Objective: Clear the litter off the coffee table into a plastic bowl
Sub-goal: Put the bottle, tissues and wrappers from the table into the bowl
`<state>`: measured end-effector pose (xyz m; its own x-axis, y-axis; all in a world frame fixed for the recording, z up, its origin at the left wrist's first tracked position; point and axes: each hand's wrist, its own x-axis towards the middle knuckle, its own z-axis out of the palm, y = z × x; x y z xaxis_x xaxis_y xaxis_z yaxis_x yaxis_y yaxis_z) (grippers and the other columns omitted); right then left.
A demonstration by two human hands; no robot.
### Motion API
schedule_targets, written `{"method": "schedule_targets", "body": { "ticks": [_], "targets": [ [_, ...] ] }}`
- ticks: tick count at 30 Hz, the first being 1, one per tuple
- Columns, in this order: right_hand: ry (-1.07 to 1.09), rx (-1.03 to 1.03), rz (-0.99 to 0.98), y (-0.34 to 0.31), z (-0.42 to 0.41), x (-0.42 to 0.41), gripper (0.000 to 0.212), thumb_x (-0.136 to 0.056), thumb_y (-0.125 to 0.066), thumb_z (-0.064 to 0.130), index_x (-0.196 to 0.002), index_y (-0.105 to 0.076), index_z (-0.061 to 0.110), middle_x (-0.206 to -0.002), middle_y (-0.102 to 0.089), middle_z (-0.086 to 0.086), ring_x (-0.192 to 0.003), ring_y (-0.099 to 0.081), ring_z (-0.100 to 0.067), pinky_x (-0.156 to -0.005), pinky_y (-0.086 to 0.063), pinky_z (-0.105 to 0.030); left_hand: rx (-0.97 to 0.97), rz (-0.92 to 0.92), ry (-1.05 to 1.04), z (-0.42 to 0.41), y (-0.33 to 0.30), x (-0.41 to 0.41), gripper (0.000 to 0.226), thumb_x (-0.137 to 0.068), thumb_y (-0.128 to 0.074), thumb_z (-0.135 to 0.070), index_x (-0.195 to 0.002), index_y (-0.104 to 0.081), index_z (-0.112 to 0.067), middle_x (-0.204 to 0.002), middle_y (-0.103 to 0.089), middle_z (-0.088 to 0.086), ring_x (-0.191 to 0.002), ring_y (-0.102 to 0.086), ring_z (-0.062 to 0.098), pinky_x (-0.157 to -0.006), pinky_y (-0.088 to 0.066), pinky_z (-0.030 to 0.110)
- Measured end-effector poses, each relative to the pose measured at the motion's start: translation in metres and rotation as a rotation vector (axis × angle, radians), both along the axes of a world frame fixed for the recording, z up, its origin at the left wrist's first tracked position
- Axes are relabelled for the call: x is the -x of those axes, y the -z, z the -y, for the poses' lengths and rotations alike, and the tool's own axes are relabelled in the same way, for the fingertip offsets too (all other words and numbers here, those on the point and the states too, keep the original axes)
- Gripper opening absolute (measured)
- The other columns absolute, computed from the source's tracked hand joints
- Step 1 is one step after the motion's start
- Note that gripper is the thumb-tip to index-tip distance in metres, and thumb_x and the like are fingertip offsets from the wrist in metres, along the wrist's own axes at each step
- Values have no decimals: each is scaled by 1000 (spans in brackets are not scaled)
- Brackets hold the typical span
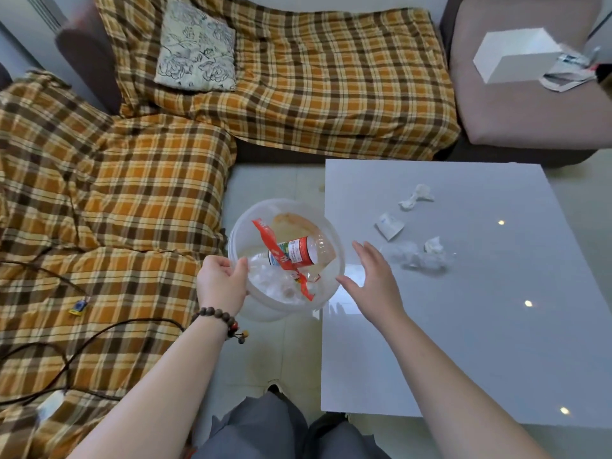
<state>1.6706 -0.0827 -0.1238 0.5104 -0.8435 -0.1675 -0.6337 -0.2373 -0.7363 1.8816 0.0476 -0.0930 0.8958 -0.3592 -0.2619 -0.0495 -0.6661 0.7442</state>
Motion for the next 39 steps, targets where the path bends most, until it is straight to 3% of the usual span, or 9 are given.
{"method": "schedule_targets", "body": {
  "ticks": [11,15,21,27,34,39],
  "targets": [
    [359,-157,-231,59,25,-11,72,-87,-67,31,-146,-28,19,-154,-29,-9,-142,-27,-26,-111,-31,-41,-30,-30,188,77,24,-114,30,-90,-61,-37,-96,-57,-7,-85,-71,14,-81,-67,26,-61,-48,31],
    [528,-201,-300,68,37,-44,73,-87,-66,32,-147,-28,15,-154,-29,-12,-141,-28,-30,-112,-31,-44,-60,-24,342,122,28,-167,33,-89,-63,-38,-96,-56,-7,-85,-70,14,-81,-66,29,-75,-55,42],
    [696,-236,-292,69,36,-81,72,-88,-65,34,-147,-28,17,-154,-30,-11,-140,-30,-29,-112,-32,-44,-48,21,526,182,19,-219,32,-89,-62,-37,-97,-55,-6,-83,-69,13,-80,-65,28,-70,-52,39],
    [817,-270,-289,74,41,-89,72,-89,-63,33,-148,-26,18,-155,-26,-11,-141,-28,-29,-113,-31,-43,-62,14,617,240,19,-226,32,-90,-62,-37,-102,-55,-8,-74,-70,7,-83,-68,28,-81,-56,47],
    [944,-315,-327,96,69,-68,72,-89,-62,35,-148,-25,20,-156,-23,-10,-142,-25,-30,-112,-29,-43,-36,66,746,310,21,-208,36,-90,-58,-36,-100,-62,-1,-72,-71,11,-78,-66,24,-60,-39,23],
    [1006,-334,-346,123,113,-40,72,-86,-65,35,-147,-28,19,-156,-24,-11,-143,-21,-31,-110,-32,-44,-22,158,848,367,19,-178,37,-88,-61,-35,-97,-64,1,-77,-70,17,-69,-59,21,-57,-39,26]
  ]
}}
